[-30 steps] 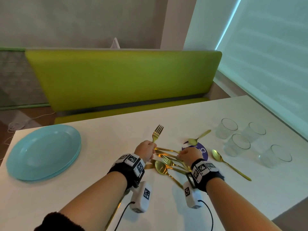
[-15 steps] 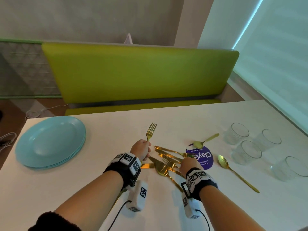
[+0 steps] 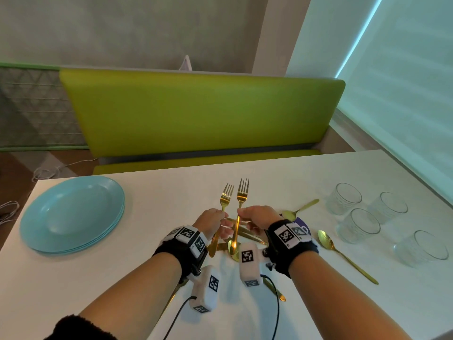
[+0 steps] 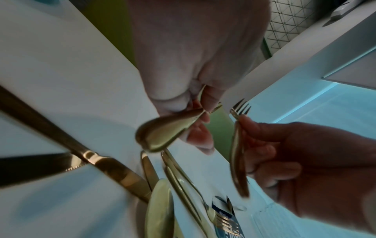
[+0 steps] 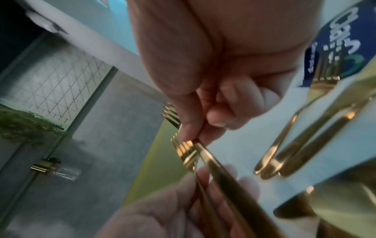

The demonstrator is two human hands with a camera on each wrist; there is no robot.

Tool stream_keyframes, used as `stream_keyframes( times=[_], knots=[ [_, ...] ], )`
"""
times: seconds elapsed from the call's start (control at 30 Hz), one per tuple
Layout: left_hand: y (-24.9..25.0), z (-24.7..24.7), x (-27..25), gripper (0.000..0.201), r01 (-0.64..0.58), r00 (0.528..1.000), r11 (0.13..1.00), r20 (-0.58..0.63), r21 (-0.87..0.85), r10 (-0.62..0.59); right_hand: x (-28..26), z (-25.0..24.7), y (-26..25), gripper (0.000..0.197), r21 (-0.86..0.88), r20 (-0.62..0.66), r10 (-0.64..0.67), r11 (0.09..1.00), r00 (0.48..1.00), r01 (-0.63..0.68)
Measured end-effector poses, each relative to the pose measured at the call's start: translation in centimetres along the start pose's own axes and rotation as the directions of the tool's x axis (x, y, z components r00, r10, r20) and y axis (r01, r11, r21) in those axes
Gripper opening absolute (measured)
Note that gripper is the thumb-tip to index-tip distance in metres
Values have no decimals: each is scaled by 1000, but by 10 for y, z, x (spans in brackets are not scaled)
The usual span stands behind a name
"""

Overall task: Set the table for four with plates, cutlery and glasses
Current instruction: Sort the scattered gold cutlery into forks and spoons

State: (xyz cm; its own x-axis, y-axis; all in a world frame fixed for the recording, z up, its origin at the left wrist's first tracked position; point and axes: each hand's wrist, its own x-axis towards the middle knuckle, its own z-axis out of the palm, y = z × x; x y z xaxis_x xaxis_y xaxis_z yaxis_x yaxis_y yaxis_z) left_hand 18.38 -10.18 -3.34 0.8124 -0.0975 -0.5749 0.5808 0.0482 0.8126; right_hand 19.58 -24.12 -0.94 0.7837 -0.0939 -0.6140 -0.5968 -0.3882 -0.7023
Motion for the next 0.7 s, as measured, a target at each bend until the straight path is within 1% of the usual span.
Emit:
stream_keyframes(
  times=[0.07,0.13,0.2,0.3,0.37,0.4,0.5,0.57,0.63,0.67,0.7],
  knots=[
    [0,-1,-1,17,-18,999,1000,30,-6,18,2,11,3,21,136,31,42,990,999,-45],
    [0,-3,0,23,-44,998,997,56,71,40,3,19,5,20,202,61,65,976,996,-76],
    [0,-5,-2,25,-50,997,992,62,115,44,3,25,4,19,227,65,66,971,996,-79],
    [-3,-4,-6,20,-8,995,996,101,90,-1,0,33,5,20,244,43,72,966,996,-80],
    [-6,-3,-6,20,19,995,996,92,86,-27,0,38,5,22,268,25,74,960,997,-78],
    [-8,-4,-4,19,20,996,996,84,92,-28,1,40,5,24,224,16,66,972,998,-68],
    [-11,-7,0,18,17,998,991,50,133,-23,6,42,3,31,-27,23,-18,999,1000,18],
    [-10,-11,3,18,15,1000,987,8,163,-16,16,31,3,24,-79,-2,-64,995,998,64],
    [-6,-19,5,19,15,999,987,-34,160,-9,22,13,3,9,-184,-98,-93,980,991,74],
    [-4,-23,6,20,13,999,987,-52,161,-5,23,4,3,10,-286,-149,-87,957,985,41],
    [-2,-28,7,20,12,998,986,-66,166,-1,28,-4,6,21,-403,-190,-93,915,977,9]
  ],
)
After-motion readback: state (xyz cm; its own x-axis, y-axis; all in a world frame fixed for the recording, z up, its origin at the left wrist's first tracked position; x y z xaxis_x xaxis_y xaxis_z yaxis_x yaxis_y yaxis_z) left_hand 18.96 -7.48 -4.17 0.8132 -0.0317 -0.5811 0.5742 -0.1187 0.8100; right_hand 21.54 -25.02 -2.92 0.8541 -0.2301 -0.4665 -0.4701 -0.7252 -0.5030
